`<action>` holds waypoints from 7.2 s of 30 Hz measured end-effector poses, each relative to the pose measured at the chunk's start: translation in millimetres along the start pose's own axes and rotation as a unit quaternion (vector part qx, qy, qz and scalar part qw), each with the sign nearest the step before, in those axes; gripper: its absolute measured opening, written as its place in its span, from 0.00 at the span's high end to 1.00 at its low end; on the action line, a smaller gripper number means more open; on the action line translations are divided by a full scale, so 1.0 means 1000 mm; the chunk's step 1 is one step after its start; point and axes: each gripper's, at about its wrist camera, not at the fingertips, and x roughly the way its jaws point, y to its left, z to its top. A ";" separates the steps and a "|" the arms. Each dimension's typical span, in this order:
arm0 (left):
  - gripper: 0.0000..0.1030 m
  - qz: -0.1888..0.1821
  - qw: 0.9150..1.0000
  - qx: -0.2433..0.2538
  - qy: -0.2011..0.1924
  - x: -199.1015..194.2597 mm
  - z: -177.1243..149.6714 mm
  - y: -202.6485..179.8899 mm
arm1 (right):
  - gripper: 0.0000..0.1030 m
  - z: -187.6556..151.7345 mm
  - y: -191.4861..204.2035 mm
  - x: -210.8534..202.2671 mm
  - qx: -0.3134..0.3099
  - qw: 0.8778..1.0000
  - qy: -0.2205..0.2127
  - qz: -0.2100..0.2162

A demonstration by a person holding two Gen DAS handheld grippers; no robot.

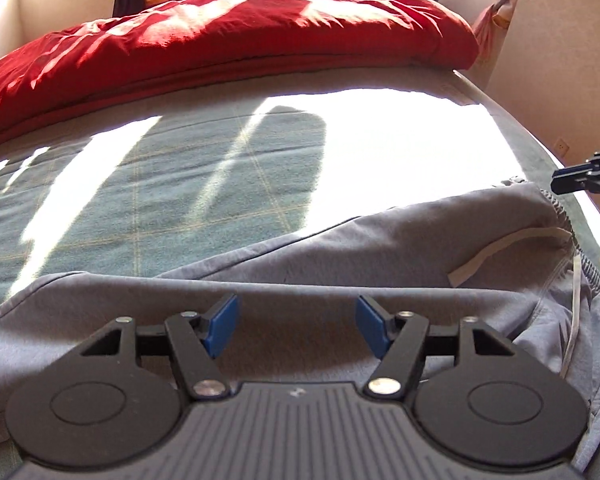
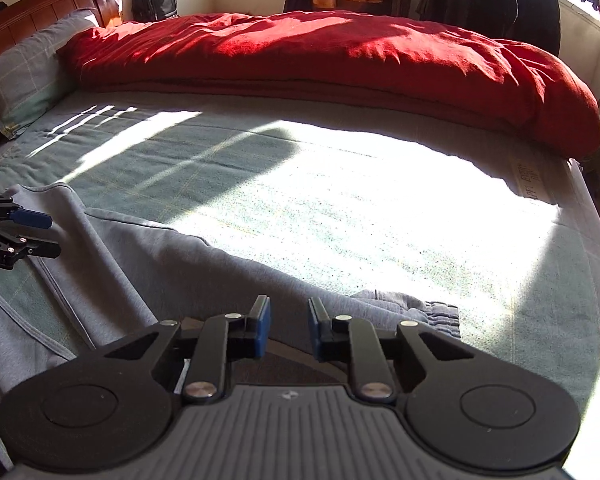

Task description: Fold clothes

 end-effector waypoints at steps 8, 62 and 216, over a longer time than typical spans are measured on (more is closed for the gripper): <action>0.36 -0.034 0.999 0.012 0.010 0.048 0.017 -0.033 | 0.79 0.029 -0.042 0.080 -0.005 0.999 0.047 0.011; 0.21 -0.078 0.994 0.069 0.039 0.088 -0.014 -0.068 | 0.99 0.008 0.032 0.106 -0.359 0.927 0.098 0.039; 0.51 0.000 0.986 0.159 0.051 0.018 -0.032 -0.068 | 0.31 0.032 -0.039 0.171 0.186 0.979 0.079 0.028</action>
